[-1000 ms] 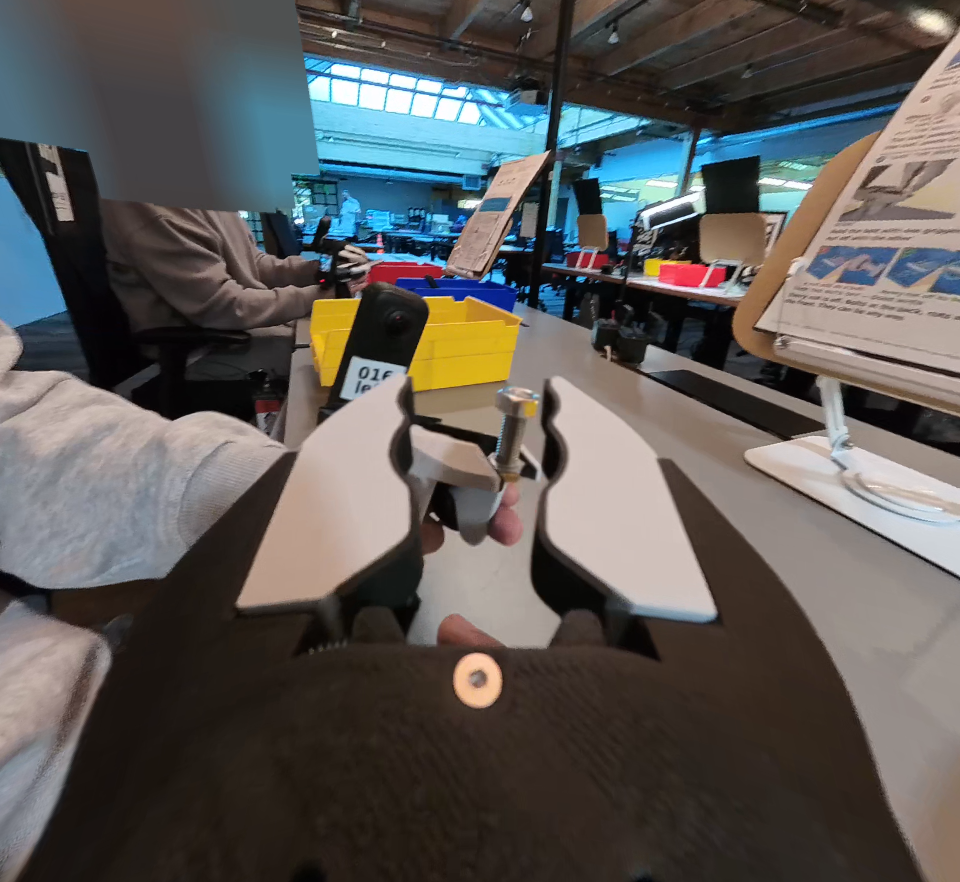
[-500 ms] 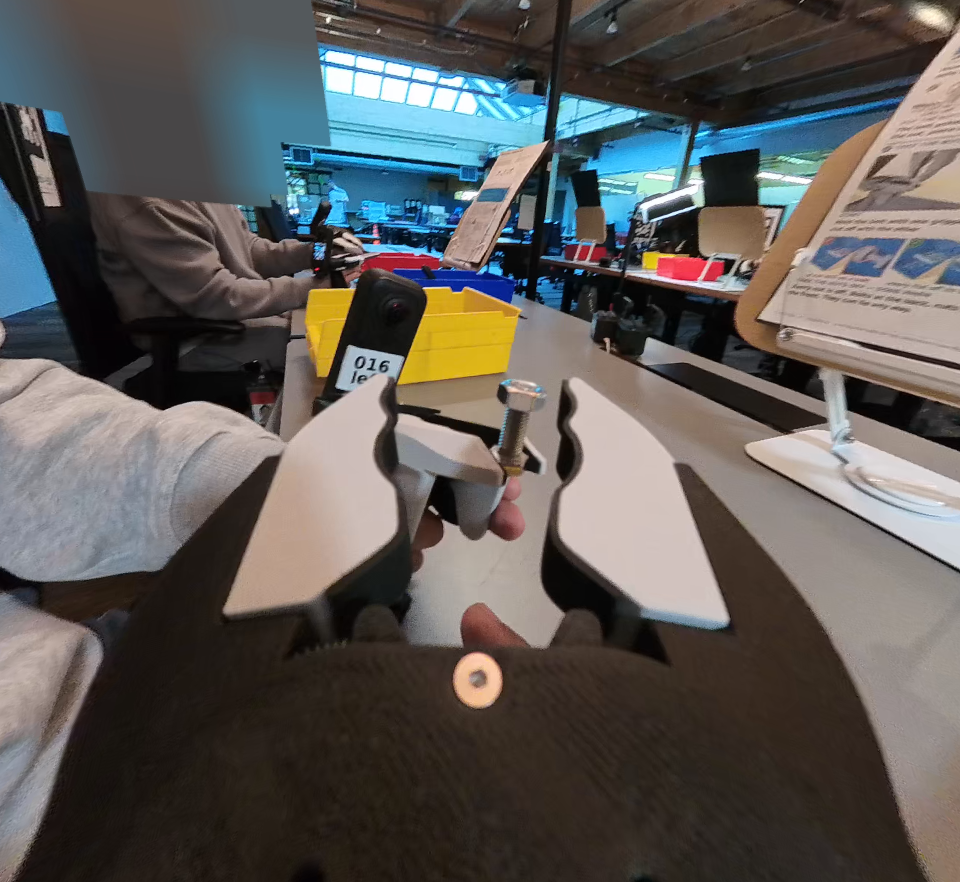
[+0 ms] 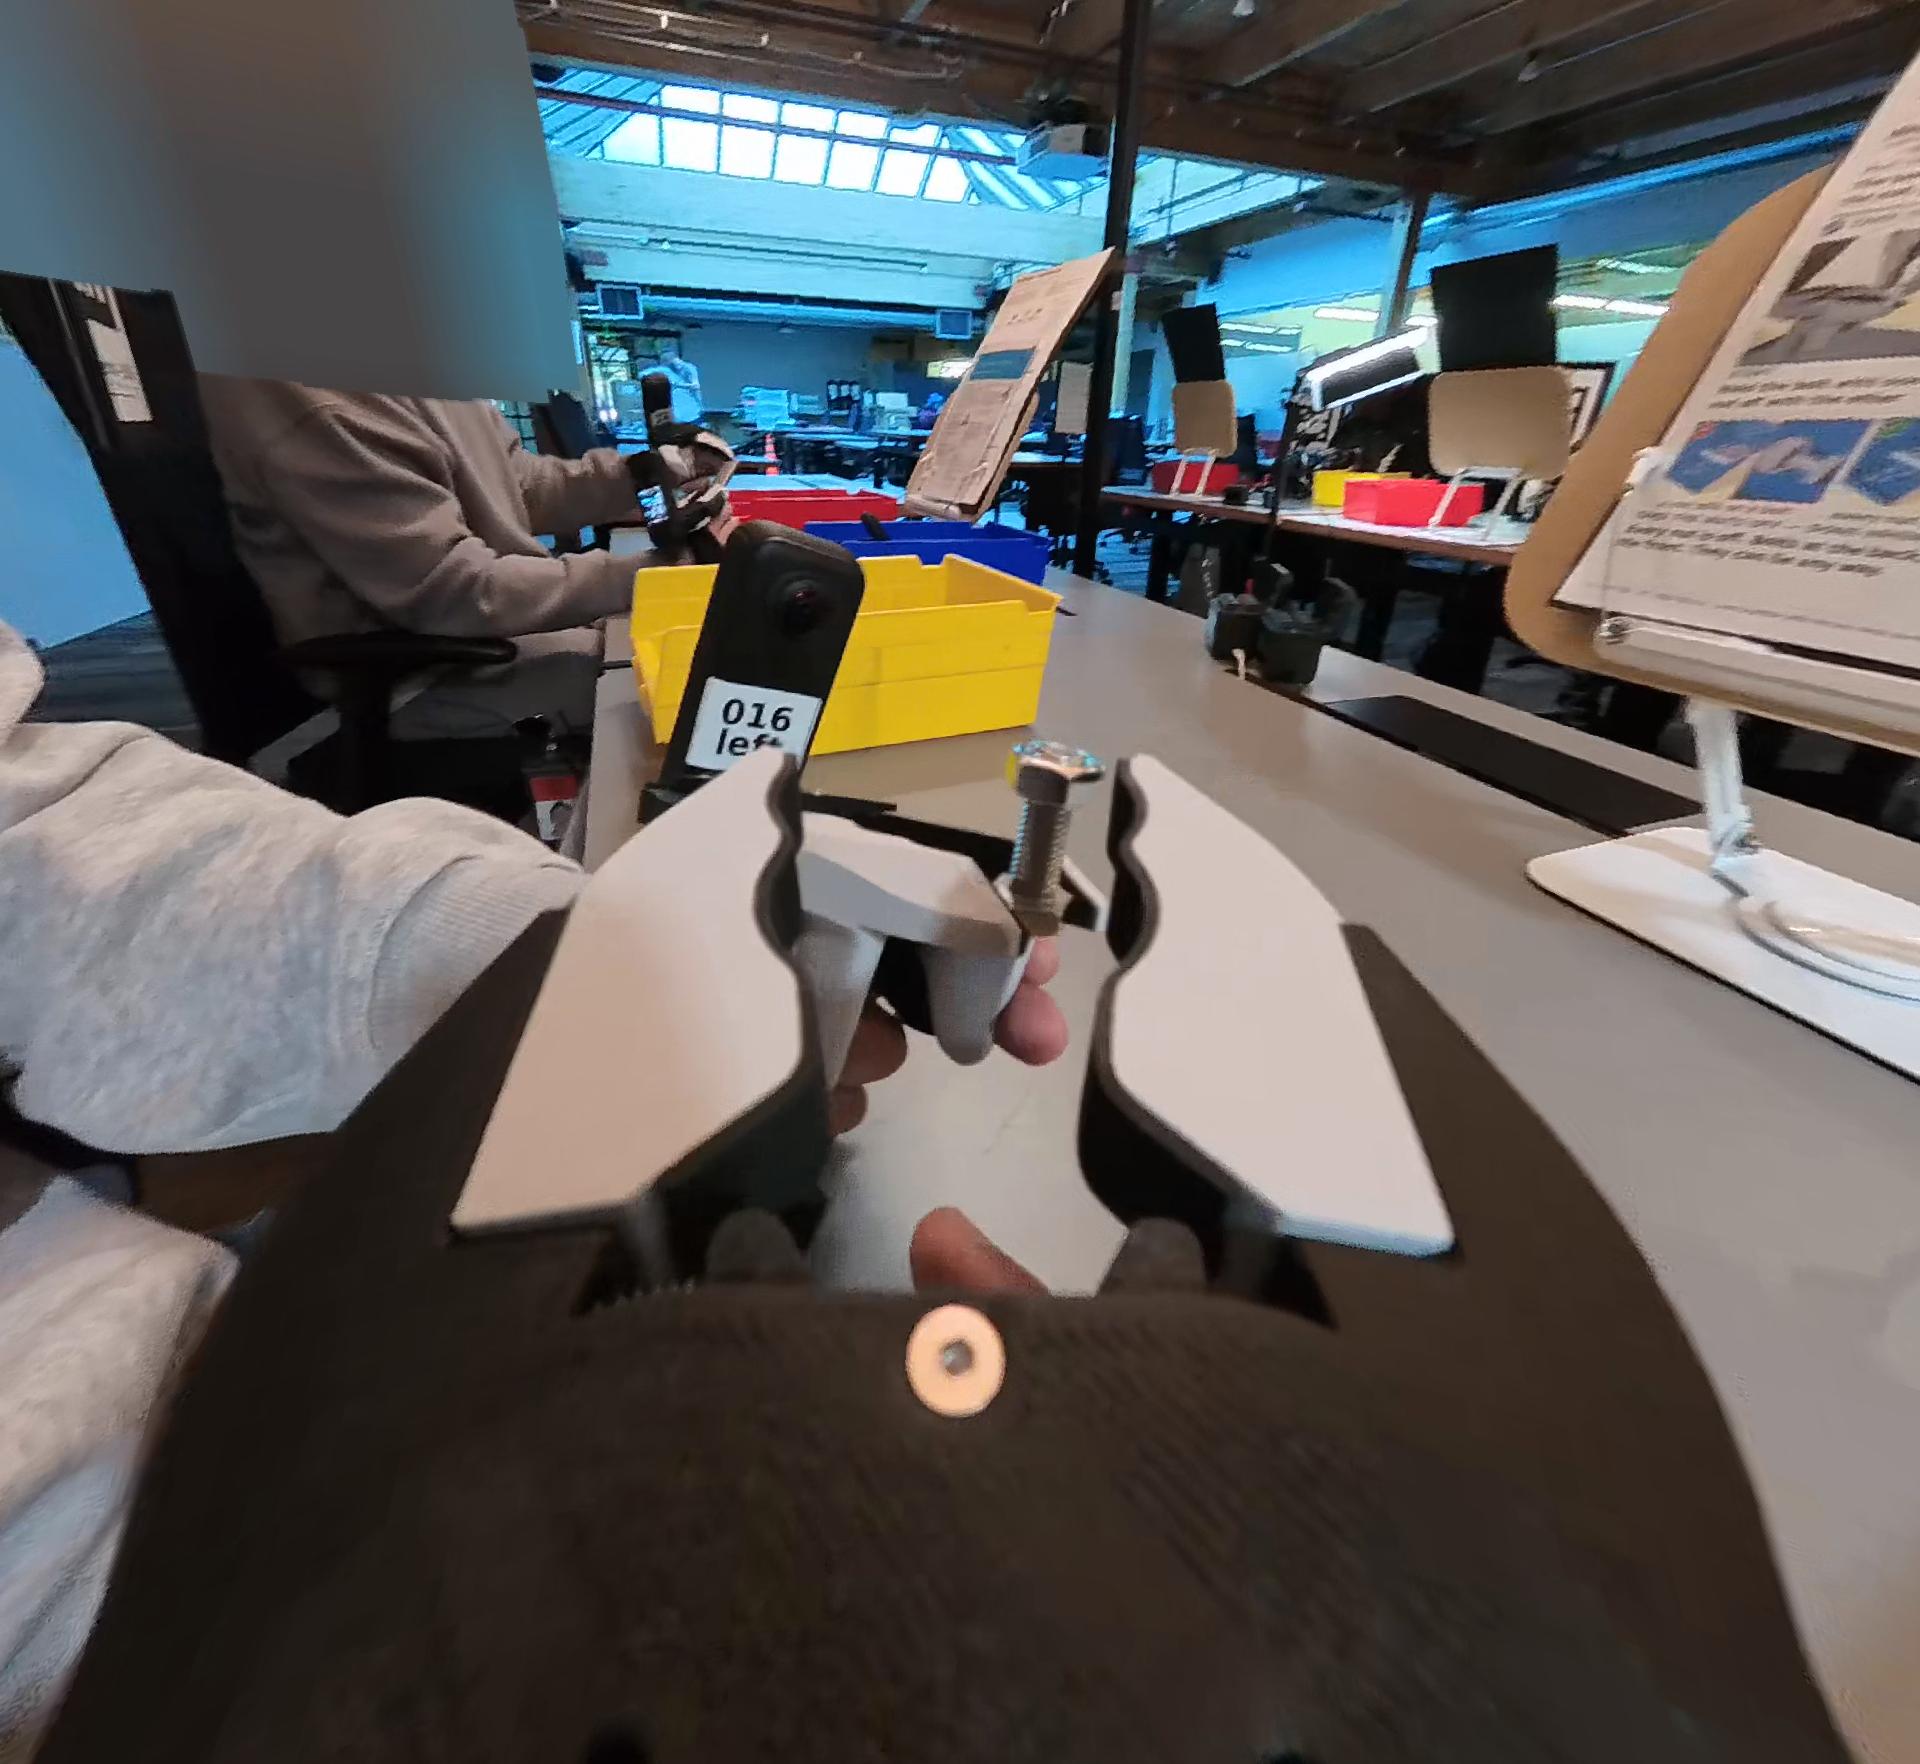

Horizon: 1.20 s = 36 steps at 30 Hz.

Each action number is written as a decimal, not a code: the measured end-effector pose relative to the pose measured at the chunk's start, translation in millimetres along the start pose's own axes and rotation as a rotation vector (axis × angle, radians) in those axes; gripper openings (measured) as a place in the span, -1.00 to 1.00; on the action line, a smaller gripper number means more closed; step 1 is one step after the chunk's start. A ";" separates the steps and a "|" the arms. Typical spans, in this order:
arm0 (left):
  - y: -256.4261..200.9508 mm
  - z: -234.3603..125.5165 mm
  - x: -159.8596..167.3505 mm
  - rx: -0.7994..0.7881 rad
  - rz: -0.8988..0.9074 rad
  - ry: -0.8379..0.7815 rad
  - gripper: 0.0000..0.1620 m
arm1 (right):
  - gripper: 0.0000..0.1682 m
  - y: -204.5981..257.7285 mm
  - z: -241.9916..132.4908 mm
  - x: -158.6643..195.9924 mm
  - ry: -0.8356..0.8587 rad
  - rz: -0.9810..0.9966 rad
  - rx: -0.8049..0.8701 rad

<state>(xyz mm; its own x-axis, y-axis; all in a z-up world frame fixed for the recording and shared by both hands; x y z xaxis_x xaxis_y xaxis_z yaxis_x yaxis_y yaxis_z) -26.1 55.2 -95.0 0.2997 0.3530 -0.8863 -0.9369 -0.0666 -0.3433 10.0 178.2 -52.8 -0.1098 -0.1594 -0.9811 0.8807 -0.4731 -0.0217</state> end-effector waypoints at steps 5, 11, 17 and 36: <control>0.8 -0.9 -1.1 -0.008 -0.006 -0.010 -0.79 | -0.85 3.4 -6.1 -3.9 0.002 0.006 -0.046; -0.6 0.5 0.6 -0.002 0.003 0.002 -0.79 | -0.38 -4.8 -5.2 -3.2 -0.034 0.020 0.034; -1.1 0.7 0.7 0.001 0.006 0.004 -0.79 | -0.50 0.3 -2.1 0.9 0.027 0.042 -0.001; 1.7 0.4 1.1 -0.017 -0.006 0.003 -0.79 | -0.99 0.5 -9.5 -2.2 0.035 -0.034 0.005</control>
<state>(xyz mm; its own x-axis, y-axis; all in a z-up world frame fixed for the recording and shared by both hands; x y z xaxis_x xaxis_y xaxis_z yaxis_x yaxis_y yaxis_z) -27.4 55.8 -96.4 0.3062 0.3508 -0.8850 -0.9317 -0.0806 -0.3543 15.1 186.5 -52.5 -0.1238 -0.1127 -0.9859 0.8746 -0.4818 -0.0547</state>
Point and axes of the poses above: each gripper's, where its closed fingertips meet, z out along the fingers, x out of its underside, y = z × x across the jaws, the point moved 8 cm from there along -z, back along the fingers, and after that the axes turned 3 degrees about -y, right-handed, at the moved point
